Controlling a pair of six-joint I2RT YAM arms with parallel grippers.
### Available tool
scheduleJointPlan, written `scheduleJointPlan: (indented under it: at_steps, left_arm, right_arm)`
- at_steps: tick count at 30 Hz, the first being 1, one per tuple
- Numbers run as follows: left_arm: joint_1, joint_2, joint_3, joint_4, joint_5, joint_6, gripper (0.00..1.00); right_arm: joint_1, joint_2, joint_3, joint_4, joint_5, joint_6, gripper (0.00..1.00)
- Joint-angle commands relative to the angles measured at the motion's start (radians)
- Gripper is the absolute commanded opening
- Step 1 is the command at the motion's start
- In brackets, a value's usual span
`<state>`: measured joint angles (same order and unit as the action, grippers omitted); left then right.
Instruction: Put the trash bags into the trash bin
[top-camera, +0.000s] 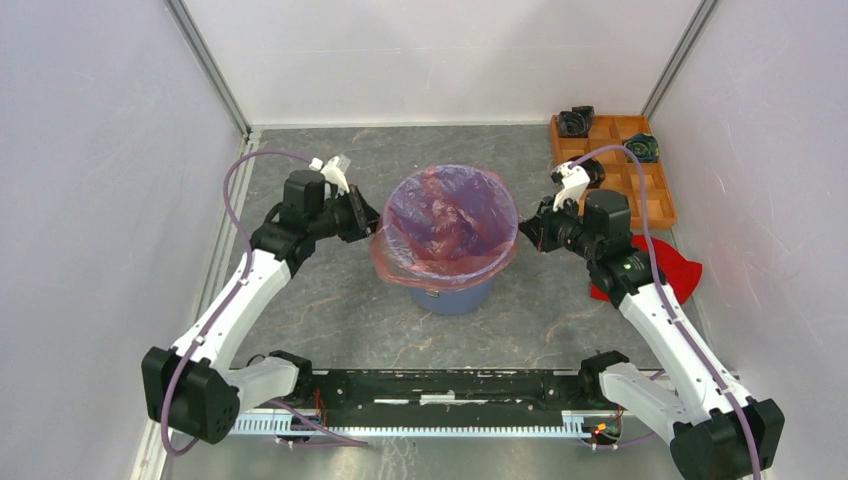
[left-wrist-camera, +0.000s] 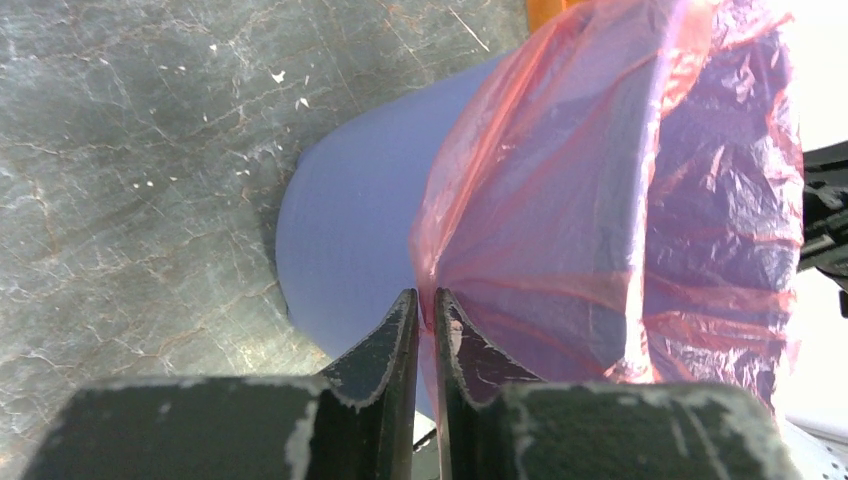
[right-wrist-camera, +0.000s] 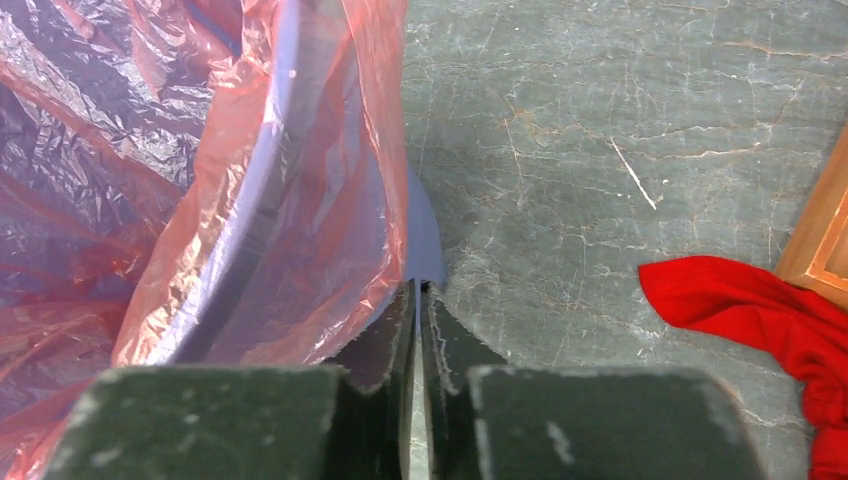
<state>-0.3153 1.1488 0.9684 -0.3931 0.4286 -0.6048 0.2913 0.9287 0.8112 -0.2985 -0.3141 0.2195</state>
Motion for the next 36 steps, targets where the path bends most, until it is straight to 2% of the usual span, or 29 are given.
scheduleJointPlan:
  at_steps: [1,2,7,11,14,15,17,18,22,27,31,33,36]
  left_arm:
    - [0.003,-0.058,-0.099,0.105,0.063,-0.106,0.16]
    - [0.004,-0.055,-0.121,0.12,0.064,-0.113,0.15]
    - [0.004,-0.002,-0.191,0.196,0.04,-0.114,0.1]
    - [0.003,0.014,-0.176,0.192,-0.026,-0.079,0.07]
    - [0.002,-0.049,-0.18,0.172,-0.078,-0.067,0.16]
    - [0.002,-0.072,-0.184,0.169,-0.085,-0.064,0.19]
    - [0.002,-0.108,-0.19,0.15,-0.092,-0.059,0.24]
    - [0.003,-0.122,-0.193,0.135,-0.094,-0.055,0.26]
    - [0.003,-0.174,-0.207,0.083,-0.1,-0.04,0.28]
    - [0.003,-0.258,-0.263,0.125,-0.088,-0.092,0.33]
    - [0.002,-0.241,-0.285,0.184,-0.023,-0.137,0.33]
    - [0.002,-0.22,-0.281,0.186,-0.011,-0.133,0.33]
    - [0.002,-0.204,-0.286,0.205,0.002,-0.137,0.33]
  right_arm:
    - [-0.004,0.012,-0.014,0.066,-0.015,-0.036,0.03]
    - [-0.005,0.016,-0.017,0.071,-0.004,-0.042,0.01]
    - [-0.005,0.079,-0.038,0.138,0.019,-0.036,0.0]
    - [-0.004,0.121,-0.021,0.104,0.026,-0.053,0.01]
    - [-0.004,0.08,0.015,0.016,0.101,-0.071,0.01]
    - [-0.005,0.057,0.033,-0.023,0.142,-0.076,0.03]
    - [-0.005,0.009,0.059,-0.093,0.221,-0.069,0.18]
    - [-0.005,-0.012,0.068,-0.115,0.219,-0.066,0.29]
    - [-0.012,-0.075,0.07,-0.133,0.138,-0.045,0.47]
    - [-0.052,-0.063,0.072,-0.084,-0.029,-0.006,0.53]
    - [-0.053,-0.061,0.118,-0.143,0.051,-0.009,0.63]
    - [-0.053,-0.065,0.128,-0.139,0.012,-0.01,0.69]
    - [-0.052,-0.064,0.154,-0.146,-0.037,0.002,0.7]
